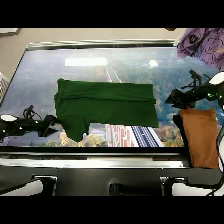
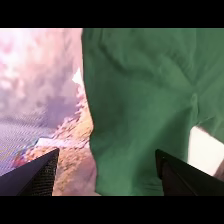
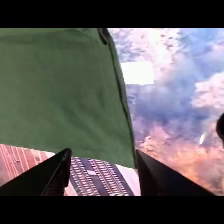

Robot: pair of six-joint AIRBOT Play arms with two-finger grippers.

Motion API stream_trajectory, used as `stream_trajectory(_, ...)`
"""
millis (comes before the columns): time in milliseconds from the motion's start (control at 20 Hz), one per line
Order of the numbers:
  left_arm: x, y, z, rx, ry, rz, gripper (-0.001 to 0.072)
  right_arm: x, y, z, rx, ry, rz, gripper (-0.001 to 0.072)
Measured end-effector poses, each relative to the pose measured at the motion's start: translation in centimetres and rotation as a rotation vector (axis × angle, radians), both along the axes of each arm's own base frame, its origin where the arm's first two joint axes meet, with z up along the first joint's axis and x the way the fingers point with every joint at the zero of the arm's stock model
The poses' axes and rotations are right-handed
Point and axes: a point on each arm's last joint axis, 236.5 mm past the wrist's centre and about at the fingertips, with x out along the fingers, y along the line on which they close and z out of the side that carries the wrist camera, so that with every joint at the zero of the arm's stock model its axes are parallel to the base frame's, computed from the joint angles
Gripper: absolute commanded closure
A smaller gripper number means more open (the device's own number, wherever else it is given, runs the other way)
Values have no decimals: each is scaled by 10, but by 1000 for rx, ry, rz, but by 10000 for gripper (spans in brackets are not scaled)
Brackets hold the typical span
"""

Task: Fold the clothes and pants, and hang the long-sleeved shirts on hangers.

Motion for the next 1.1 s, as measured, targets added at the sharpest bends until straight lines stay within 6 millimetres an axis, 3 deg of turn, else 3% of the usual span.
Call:
stream_trajectory(200, -4, -23, -10, -52, 6, 7, 1, -1, 2, 0, 17, -1, -7, 239)
stream_trajectory(250, -3, -29, -12, -65, 8, 7, 98, -2, 3, 1, 19, -1, -7, 239)
stream_trajectory(300, -2, -33, -15, -69, 9, 9, 314, -2, 4, 1, 23, 2, -6, 239)
stream_trajectory(350, -1, -35, -20, -62, 11, 6, 583, -5, 4, 0, 25, 10, -1, 239)
stream_trajectory(400, -1, -37, -26, -54, 16, 3, 687, -8, 5, -1, 27, 20, 10, 239)
stream_trajectory(550, 2, -43, -27, -68, 15, 5, 688, -25, 6, -16, 22, 80, 40, 238)
stream_trajectory(700, 7, -44, -26, -69, 4, 6, 689, -46, 11, -44, 42, 154, 34, 237)
stream_trajectory(1100, 8, -51, -18, -101, 2, -15, 689, -75, 35, -106, 135, 214, -64, 230)
